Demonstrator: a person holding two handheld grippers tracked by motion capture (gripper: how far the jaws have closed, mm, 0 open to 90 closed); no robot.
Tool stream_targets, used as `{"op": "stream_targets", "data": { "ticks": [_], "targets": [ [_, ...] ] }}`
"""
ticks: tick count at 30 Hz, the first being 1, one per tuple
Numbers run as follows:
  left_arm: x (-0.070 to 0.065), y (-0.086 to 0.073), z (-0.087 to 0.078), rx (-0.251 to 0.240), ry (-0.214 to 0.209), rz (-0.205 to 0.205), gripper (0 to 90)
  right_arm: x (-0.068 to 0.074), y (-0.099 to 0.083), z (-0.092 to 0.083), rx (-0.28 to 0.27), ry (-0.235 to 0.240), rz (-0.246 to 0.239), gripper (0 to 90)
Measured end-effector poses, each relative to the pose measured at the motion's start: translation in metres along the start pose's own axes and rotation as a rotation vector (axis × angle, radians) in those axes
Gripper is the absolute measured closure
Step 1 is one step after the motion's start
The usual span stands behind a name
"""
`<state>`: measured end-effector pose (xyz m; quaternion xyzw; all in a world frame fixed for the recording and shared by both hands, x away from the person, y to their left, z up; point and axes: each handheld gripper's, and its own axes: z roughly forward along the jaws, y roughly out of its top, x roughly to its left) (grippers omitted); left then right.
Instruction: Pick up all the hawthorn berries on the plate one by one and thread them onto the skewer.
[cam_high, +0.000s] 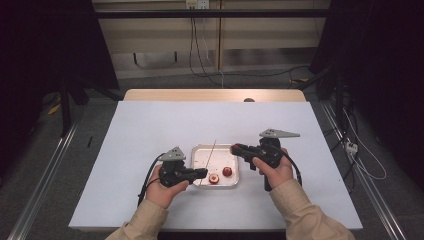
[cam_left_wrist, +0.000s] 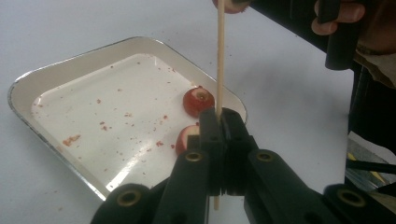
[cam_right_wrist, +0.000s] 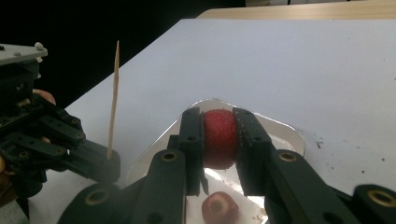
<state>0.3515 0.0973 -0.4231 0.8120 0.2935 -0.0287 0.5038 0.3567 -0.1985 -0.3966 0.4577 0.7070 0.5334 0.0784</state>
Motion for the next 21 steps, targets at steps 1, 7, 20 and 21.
{"op": "stream_targets", "data": {
  "ticks": [1,7,20,21],
  "targets": [
    [0.0,0.0,0.0,-0.001,-0.001,0.0,89.2,0.0,0.001,0.0,-0.006,0.0,0.001,74.6],
    [-0.004,-0.001,0.005,0.003,-0.011,0.0,89.2,0.002,0.007,-0.003,-0.022,-0.009,-0.002,74.6],
    [-0.012,0.0,0.015,0.044,-0.043,0.03,89.2,0.006,0.029,-0.007,-0.087,-0.022,0.018,74.7],
    [-0.013,0.0,0.017,0.043,-0.047,0.024,89.2,0.007,0.03,-0.007,-0.092,-0.018,0.025,74.7]
  ]
}}
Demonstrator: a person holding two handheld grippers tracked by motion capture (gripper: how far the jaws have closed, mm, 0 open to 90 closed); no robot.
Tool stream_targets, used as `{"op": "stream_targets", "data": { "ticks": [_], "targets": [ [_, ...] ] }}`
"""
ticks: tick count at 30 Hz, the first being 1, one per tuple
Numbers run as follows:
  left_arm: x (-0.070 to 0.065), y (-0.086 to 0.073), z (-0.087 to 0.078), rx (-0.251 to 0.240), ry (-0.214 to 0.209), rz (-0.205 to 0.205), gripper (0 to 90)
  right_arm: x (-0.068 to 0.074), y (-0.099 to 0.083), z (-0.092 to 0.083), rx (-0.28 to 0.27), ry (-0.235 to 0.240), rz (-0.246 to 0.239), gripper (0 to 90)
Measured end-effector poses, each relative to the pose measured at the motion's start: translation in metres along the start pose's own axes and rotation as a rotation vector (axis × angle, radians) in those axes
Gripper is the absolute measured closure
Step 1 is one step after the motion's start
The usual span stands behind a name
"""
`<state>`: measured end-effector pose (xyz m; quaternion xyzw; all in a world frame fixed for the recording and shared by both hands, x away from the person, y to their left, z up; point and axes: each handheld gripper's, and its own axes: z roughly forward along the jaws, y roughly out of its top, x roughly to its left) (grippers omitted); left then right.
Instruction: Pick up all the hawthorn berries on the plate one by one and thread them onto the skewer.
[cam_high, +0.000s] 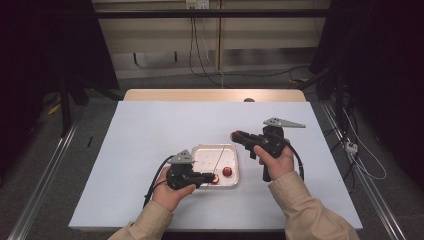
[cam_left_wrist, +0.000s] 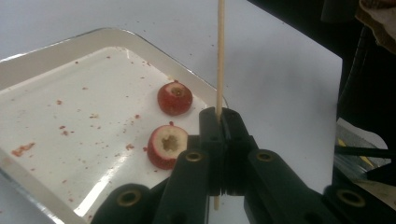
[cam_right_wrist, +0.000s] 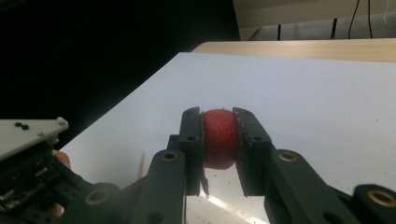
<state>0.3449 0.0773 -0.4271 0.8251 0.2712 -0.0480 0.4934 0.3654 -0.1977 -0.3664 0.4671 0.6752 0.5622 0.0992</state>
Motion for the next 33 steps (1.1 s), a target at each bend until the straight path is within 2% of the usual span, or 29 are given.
{"op": "stream_targets", "data": {
  "ticks": [5,19,33],
  "targets": [
    [-0.002,0.0,0.006,0.016,-0.017,0.006,89.2,0.005,0.0,0.003,-0.005,0.016,0.013,74.7],
    [0.001,0.001,0.011,-0.001,-0.007,-0.043,89.3,0.018,-0.003,0.013,-0.008,0.046,0.025,74.7],
    [0.003,0.0,0.007,-0.012,0.001,-0.059,89.3,0.018,-0.003,0.012,-0.019,0.04,0.02,74.6]
  ]
}}
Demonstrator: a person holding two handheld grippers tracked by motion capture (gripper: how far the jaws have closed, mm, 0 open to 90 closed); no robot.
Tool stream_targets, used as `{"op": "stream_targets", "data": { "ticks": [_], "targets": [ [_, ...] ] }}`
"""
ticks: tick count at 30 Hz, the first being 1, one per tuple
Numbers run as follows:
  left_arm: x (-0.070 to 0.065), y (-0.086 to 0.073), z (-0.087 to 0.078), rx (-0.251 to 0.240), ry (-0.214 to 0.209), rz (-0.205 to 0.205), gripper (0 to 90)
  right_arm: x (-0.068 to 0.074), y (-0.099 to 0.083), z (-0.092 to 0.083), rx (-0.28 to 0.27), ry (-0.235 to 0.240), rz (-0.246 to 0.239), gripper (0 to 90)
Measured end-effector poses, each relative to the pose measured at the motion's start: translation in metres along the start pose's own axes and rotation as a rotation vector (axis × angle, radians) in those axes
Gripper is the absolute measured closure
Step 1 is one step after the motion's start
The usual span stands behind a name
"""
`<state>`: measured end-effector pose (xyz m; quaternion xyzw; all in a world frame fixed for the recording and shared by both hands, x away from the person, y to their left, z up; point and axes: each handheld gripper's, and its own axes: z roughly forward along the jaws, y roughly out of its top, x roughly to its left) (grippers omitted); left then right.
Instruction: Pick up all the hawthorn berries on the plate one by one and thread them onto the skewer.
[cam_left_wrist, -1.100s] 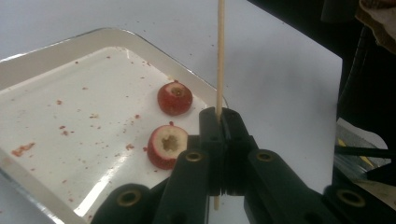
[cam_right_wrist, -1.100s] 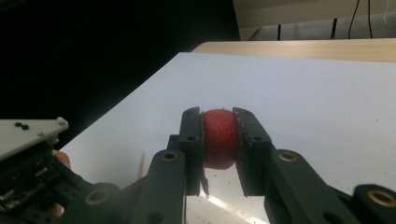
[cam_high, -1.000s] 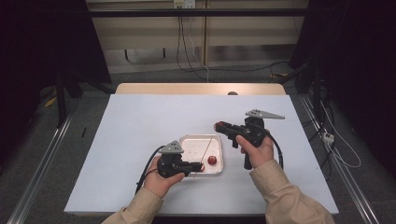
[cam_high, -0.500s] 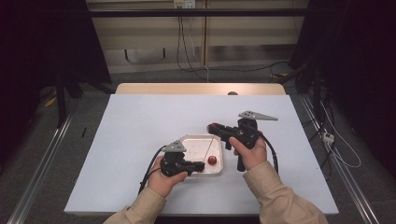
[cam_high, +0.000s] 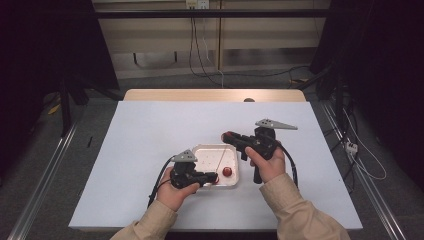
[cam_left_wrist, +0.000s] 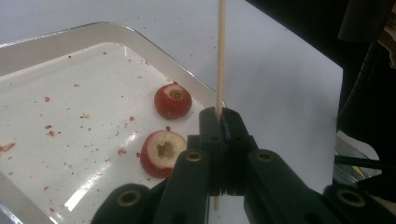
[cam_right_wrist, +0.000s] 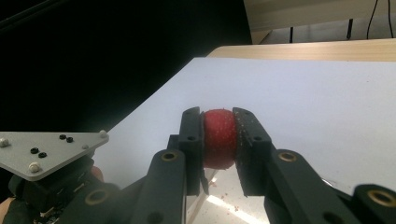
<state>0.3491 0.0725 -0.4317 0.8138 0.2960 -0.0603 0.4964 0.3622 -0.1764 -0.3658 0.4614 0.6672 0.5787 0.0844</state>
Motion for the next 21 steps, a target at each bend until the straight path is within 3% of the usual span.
{"op": "stream_targets", "data": {
  "ticks": [13,21],
  "targets": [
    [-0.0003,0.0003,-0.0005,-0.019,-0.002,-0.026,89.3,0.002,-0.002,0.0019,-0.011,0.0,0.001,74.6],
    [0.0006,0.0,-0.004,-0.043,0.033,-0.055,89.2,0.0034,-0.0045,0.0018,-0.037,-0.003,-0.001,74.5]
  ]
}}
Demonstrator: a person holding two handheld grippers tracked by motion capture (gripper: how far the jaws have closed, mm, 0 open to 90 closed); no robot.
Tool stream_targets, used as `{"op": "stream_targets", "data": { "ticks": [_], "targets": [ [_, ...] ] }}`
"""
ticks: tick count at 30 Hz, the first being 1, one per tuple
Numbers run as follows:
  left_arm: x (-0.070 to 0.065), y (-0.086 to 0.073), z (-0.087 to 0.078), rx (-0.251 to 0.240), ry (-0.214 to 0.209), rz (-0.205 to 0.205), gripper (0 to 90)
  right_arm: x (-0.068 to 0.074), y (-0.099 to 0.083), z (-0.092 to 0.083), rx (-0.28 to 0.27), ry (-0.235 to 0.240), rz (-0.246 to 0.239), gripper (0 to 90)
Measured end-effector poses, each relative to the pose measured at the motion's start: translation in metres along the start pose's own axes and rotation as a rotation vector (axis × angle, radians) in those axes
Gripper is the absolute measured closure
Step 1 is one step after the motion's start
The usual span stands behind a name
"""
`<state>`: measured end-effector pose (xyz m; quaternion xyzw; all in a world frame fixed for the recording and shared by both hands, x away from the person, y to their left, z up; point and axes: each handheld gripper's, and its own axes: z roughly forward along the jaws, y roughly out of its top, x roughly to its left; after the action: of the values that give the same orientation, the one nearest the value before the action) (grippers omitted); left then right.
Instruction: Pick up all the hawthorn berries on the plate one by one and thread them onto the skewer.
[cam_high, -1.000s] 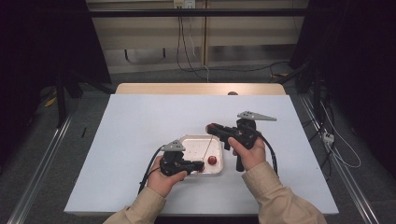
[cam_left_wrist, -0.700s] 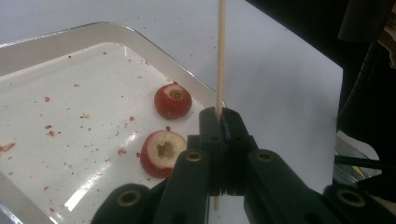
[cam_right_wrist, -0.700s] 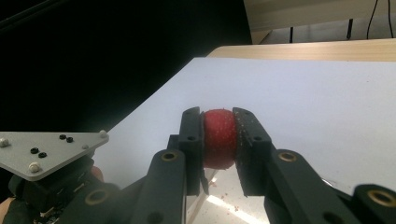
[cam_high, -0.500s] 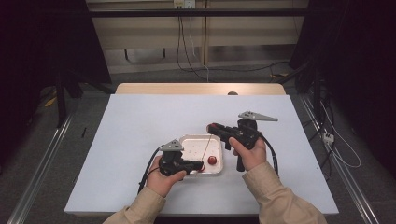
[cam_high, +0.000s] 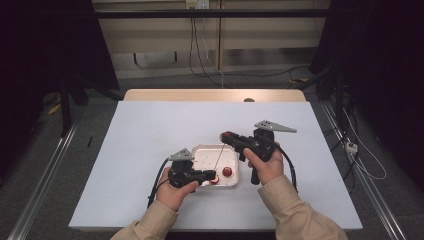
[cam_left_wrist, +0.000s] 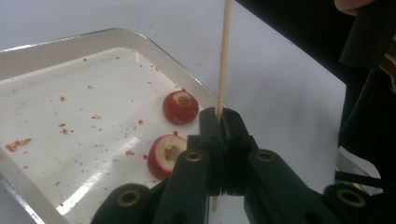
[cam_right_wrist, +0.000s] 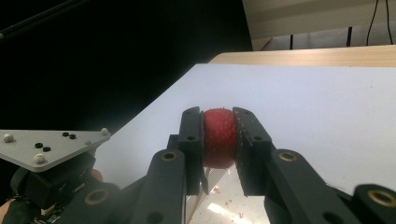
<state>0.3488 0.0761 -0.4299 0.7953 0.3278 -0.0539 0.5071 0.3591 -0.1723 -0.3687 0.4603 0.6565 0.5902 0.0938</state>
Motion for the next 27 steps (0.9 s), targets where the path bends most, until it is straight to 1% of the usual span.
{"op": "stream_targets", "data": {
  "ticks": [2,3,4,5,6,7,8,10,12,13,16,17,20,22,24,25,27],
  "targets": [
    [0.0004,0.0001,-0.001,-0.004,0.006,-0.003,89.1,-0.0007,-0.0008,-0.0004,-0.007,0.001,0.009,74.5],
    [0.0004,-0.0001,-0.0011,-0.009,0.01,-0.013,89.1,-0.001,-0.0013,-0.0005,-0.009,0.0,0.009,74.5],
    [0.0014,0.0,-0.0016,-0.008,0.009,-0.007,89.0,-0.0014,-0.0018,-0.0008,-0.012,-0.002,0.01,74.4],
    [0.0011,-0.0001,-0.0022,-0.015,0.015,-0.017,89.0,-0.0015,-0.0024,-0.001,-0.016,0.0,0.016,74.3],
    [0.002,0.0001,-0.0029,-0.023,0.014,-0.02,89.2,-0.0019,-0.0029,-0.001,-0.015,0.003,0.018,74.2],
    [0.003,0.0003,-0.0037,-0.035,0.01,-0.028,89.3,-0.0022,-0.0036,-0.0007,-0.003,0.008,0.023,74.3],
    [0.0034,0.0007,-0.0042,-0.039,0.01,-0.025,89.3,-0.0022,-0.005,-0.0001,0.0,0.01,0.031,74.0],
    [0.0035,0.0006,-0.0042,-0.023,0.009,-0.017,89.3,-0.0013,-0.0071,0.0013,0.01,0.008,0.026,74.1],
    [0.0031,0.0007,-0.0035,-0.025,0.003,-0.017,89.4,-0.0004,-0.008,0.0026,0.009,0.015,0.032,74.1],
    [0.003,0.001,-0.0037,-0.016,0.006,-0.005,89.3,-0.0002,-0.0082,0.0034,0.007,0.015,0.034,74.2],
    [0.0018,0.0011,-0.0038,-0.003,0.017,0.005,89.4,0.0006,-0.0083,0.0053,0.014,0.029,0.048,74.2],
    [0.0024,0.0011,-0.004,0.004,0.019,0.013,89.4,0.0006,-0.0078,0.0054,0.02,0.031,0.046,74.2],
    [0.002,0.0019,-0.0041,0.012,0.02,0.021,89.4,-0.0002,-0.0073,0.0056,0.029,0.036,0.043,74.0],
    [0.0003,0.0021,-0.004,0.016,0.028,0.032,89.5,-0.0014,-0.007,0.0056,0.034,0.049,0.053,72.1],
    [-0.0017,0.0023,-0.0031,0.021,0.021,0.038,89.5,-0.0008,-0.007,0.0054,0.029,0.049,0.053,68.1],
    [-0.0026,0.0023,-0.0027,0.02,0.024,0.039,89.5,0.0,-0.0071,0.0056,0.03,0.053,0.056,66.0],
    [-0.0034,0.0024,-0.0019,0.025,0.017,0.048,89.5,0.0015,-0.0072,0.0056,0.034,0.045,0.047,68.9]
  ]
}}
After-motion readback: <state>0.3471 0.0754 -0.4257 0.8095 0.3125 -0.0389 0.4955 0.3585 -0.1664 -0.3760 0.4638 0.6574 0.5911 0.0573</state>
